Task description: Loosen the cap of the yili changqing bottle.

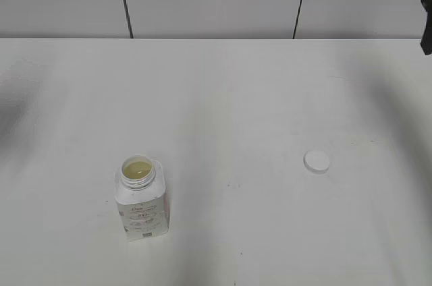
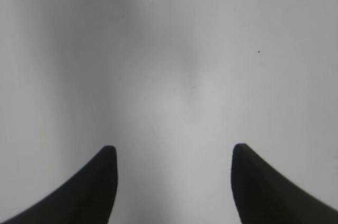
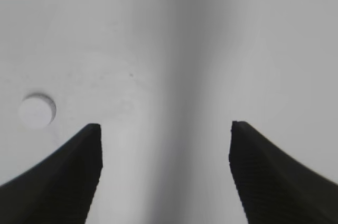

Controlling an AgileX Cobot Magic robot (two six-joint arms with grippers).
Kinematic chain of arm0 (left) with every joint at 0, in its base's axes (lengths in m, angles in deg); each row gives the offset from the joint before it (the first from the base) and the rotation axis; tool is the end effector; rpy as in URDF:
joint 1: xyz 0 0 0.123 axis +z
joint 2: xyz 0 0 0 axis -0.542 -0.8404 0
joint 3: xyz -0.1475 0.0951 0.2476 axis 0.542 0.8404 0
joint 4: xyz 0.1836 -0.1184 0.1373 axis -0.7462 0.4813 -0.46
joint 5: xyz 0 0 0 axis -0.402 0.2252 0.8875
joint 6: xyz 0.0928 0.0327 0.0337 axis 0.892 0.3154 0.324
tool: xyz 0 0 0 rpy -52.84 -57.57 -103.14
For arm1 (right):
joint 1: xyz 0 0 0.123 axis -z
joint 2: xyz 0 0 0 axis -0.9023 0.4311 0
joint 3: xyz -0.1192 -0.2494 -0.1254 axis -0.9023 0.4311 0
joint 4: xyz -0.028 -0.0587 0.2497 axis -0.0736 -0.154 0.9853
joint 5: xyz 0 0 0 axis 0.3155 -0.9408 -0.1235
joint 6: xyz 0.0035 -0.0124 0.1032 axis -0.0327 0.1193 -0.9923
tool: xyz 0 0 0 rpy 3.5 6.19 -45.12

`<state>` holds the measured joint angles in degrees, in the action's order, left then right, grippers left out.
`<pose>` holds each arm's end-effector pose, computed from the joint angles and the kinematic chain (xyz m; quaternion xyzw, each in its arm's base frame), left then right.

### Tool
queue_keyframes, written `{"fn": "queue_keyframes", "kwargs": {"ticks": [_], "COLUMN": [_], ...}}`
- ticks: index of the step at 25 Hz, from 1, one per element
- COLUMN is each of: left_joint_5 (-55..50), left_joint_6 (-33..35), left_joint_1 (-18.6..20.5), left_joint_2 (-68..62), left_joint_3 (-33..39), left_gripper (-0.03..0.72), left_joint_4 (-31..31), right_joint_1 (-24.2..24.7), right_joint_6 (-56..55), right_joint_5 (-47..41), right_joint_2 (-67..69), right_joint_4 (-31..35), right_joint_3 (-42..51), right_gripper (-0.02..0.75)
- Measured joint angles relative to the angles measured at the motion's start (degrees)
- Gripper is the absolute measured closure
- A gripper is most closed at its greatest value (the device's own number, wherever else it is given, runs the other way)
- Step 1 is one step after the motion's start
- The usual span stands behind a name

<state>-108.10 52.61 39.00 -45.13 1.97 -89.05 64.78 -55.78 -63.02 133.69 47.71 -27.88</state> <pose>0.3181 0.0356 0.2533 0.0334 0.9951 0.0183 0.0914 0.3843 0.0002 0.3034 -0.0641 0.9898 0.0023 0.1273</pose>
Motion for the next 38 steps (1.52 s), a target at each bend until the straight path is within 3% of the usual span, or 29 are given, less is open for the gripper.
{"fn": "queue_keyframes", "kwargs": {"ticks": [8,17,29,38], "left_joint_5": [6.08,5.96,4.30,-0.77], "left_joint_6": [0.05,0.11,0.11,0.11], "left_joint_1": [0.00,0.00,0.00,0.00], "left_joint_2": [12.50,26.91,43.24,55.68], "left_joint_3": [10.08,21.70,34.74,37.26], "left_gripper": [0.266,0.266,0.266,0.266], "left_joint_4": [2.38,4.80,9.25,9.88], "right_joint_1": [0.00,0.00,0.00,0.00], "right_joint_6": [0.06,0.06,0.06,0.06], "right_joint_5": [-0.12,3.71,5.50,6.13], "right_joint_2": [-11.41,-23.45,-36.47,-46.18], "right_joint_4": [0.42,1.47,1.47,1.47], "right_joint_3": [14.89,29.73,38.14,42.89], "right_gripper": [0.150,0.150,0.150,0.150]}}
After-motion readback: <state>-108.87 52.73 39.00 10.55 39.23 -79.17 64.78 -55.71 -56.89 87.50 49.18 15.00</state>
